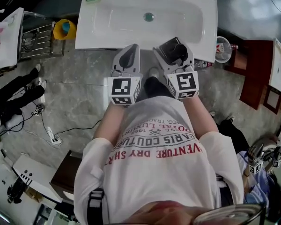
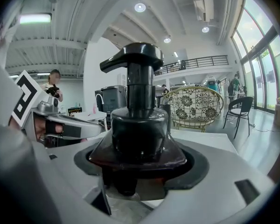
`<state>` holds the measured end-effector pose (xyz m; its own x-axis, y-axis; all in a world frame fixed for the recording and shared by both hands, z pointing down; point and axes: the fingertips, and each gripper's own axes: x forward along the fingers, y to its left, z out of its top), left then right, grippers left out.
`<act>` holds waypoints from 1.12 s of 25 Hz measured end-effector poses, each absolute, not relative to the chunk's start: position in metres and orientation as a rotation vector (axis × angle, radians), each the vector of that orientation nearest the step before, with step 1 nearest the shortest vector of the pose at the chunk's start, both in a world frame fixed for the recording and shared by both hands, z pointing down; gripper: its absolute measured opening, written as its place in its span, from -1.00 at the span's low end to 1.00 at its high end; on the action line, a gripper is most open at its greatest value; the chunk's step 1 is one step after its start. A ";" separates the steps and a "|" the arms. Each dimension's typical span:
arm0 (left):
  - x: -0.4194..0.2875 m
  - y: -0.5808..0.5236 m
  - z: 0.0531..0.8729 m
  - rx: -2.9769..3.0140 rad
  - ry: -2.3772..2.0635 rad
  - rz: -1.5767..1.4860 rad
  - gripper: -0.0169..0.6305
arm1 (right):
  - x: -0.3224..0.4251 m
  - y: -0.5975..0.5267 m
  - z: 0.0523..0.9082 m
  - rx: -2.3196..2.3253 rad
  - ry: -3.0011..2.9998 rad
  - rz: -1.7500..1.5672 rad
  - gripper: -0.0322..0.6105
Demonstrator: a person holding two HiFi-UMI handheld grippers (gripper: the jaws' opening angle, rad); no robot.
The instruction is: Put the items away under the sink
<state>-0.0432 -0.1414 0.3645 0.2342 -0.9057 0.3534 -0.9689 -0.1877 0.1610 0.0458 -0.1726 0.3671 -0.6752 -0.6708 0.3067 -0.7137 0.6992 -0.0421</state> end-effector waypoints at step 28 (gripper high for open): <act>-0.151 0.011 0.559 2.052 -1.850 0.233 -0.88 | -0.050 -0.039 0.582 0.918 -2.644 0.222 0.28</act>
<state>-0.1507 0.0109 0.5591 0.1260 -0.9242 0.3606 -0.9847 -0.0723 0.1588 -0.0505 -0.0393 0.5817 -0.7368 -0.5727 0.3594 -0.6245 0.7801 -0.0373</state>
